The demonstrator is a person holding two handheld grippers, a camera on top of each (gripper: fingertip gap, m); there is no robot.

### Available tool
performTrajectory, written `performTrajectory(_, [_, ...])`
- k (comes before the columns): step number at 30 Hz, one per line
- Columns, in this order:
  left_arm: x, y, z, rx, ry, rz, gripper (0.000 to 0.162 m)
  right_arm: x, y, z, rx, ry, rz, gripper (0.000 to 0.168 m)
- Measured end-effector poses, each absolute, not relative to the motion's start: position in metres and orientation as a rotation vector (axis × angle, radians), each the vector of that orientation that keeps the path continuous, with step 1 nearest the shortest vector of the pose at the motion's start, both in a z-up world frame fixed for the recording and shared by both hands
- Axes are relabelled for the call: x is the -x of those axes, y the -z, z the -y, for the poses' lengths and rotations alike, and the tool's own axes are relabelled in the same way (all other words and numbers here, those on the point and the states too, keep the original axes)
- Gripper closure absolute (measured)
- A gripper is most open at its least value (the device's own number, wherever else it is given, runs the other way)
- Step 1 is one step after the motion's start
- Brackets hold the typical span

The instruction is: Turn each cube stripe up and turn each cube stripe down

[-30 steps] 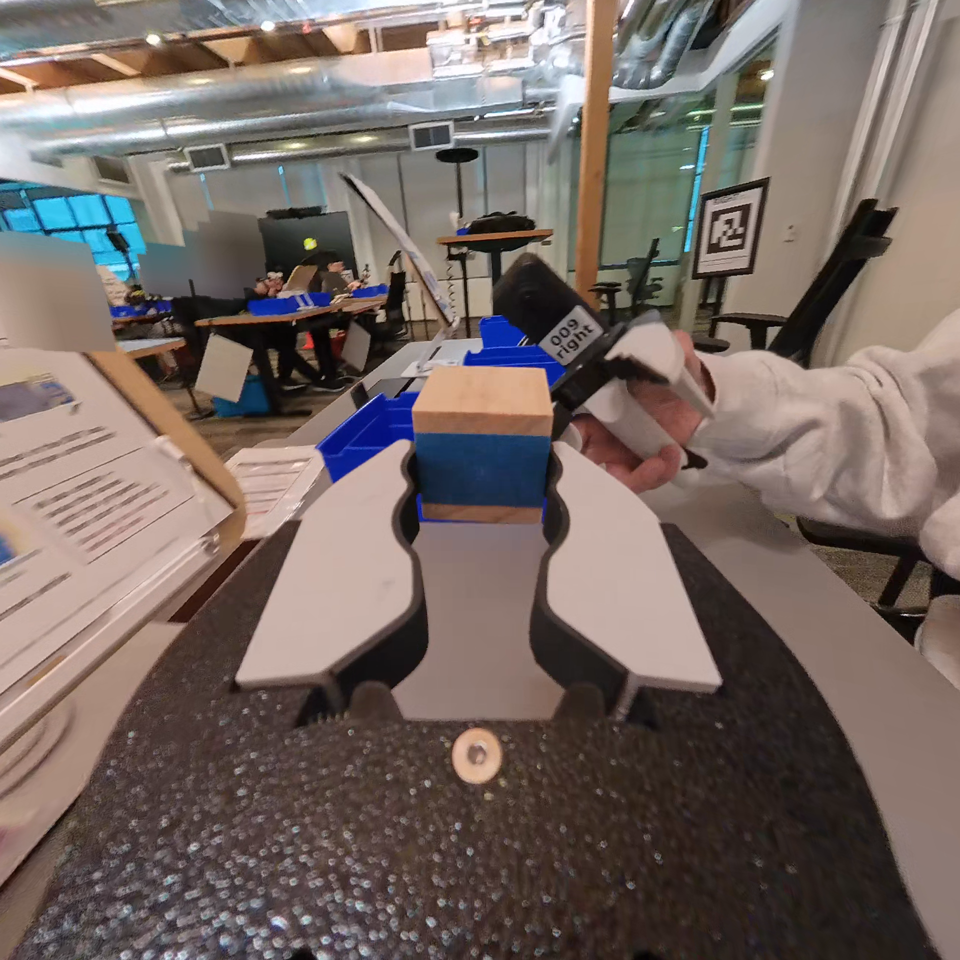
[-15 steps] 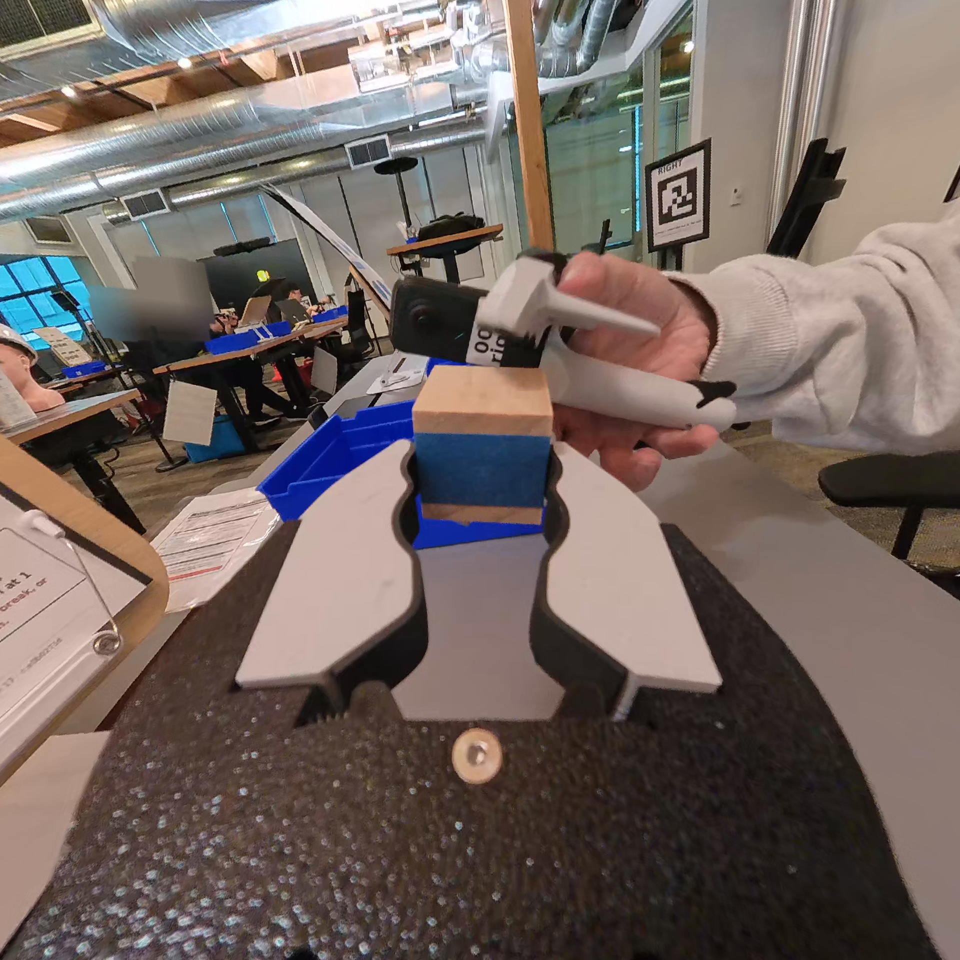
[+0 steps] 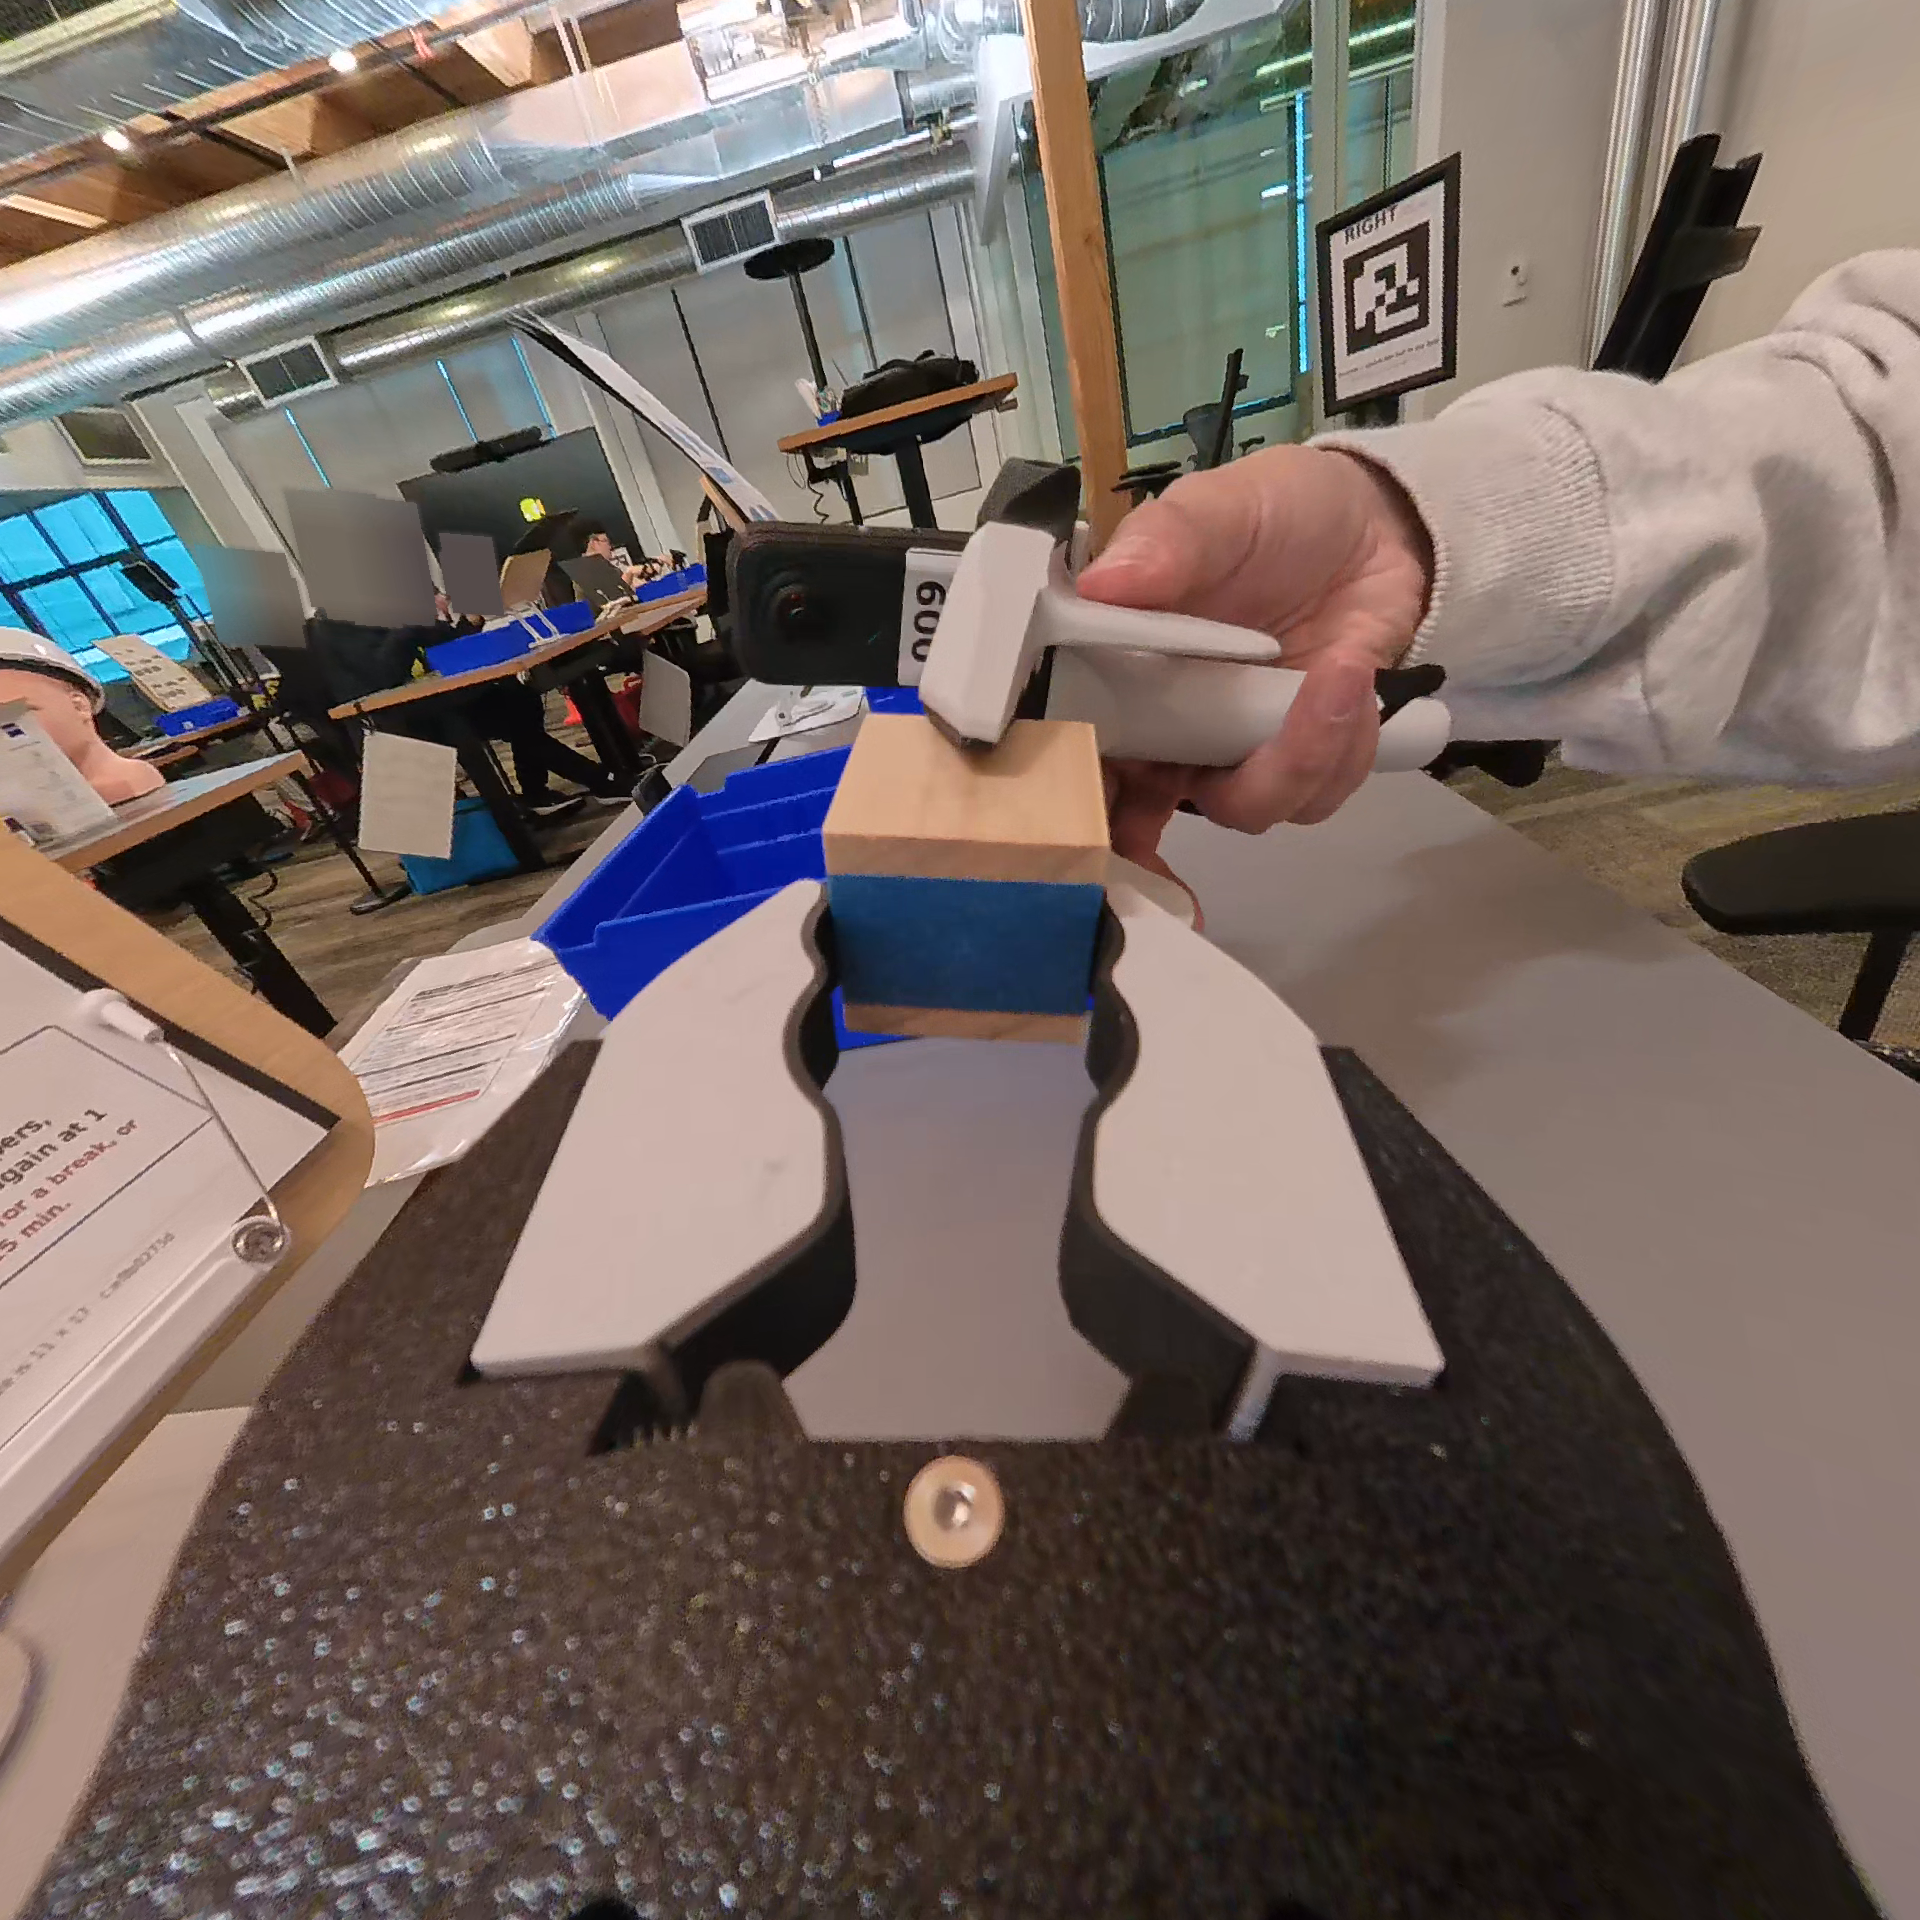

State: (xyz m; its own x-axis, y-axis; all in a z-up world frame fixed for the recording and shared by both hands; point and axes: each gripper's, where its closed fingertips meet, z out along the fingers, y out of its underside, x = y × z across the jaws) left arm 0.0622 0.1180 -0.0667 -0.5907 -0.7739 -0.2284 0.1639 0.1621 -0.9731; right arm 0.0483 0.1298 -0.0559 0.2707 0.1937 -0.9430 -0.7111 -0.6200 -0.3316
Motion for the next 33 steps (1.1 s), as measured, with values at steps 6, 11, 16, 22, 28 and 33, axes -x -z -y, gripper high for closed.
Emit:
performTrajectory(6, [-0.064,0.06,-0.114,0.636,1.564,-1.613,0.11,-0.054,0.051,-0.126,1.785,-1.437,-0.435,0.123])
performTrajectory(11, [-0.065,0.05,-0.122,0.706,1.513,-1.569,0.078,-0.103,0.024,-0.118,1.827,-1.279,-0.429,0.123])
performTrajectory(16, [-0.065,0.053,-0.126,0.734,1.441,-1.603,0.078,-0.217,0.022,-0.093,2.178,-0.64,-0.416,0.122])
performTrajectory(22, [-0.068,0.064,-0.13,0.764,1.311,-1.68,0.082,-0.339,0.066,-0.04,2.581,-0.104,-0.573,0.122])
performTrajectory(28, [-0.067,0.068,-0.14,0.807,1.284,-1.675,0.084,-0.374,0.141,-0.043,2.763,0.019,-0.643,0.122])
performTrajectory(33, [-0.065,0.068,-0.147,0.833,1.29,-1.659,0.086,-0.374,0.183,-0.076,2.781,0.021,-0.648,0.122])
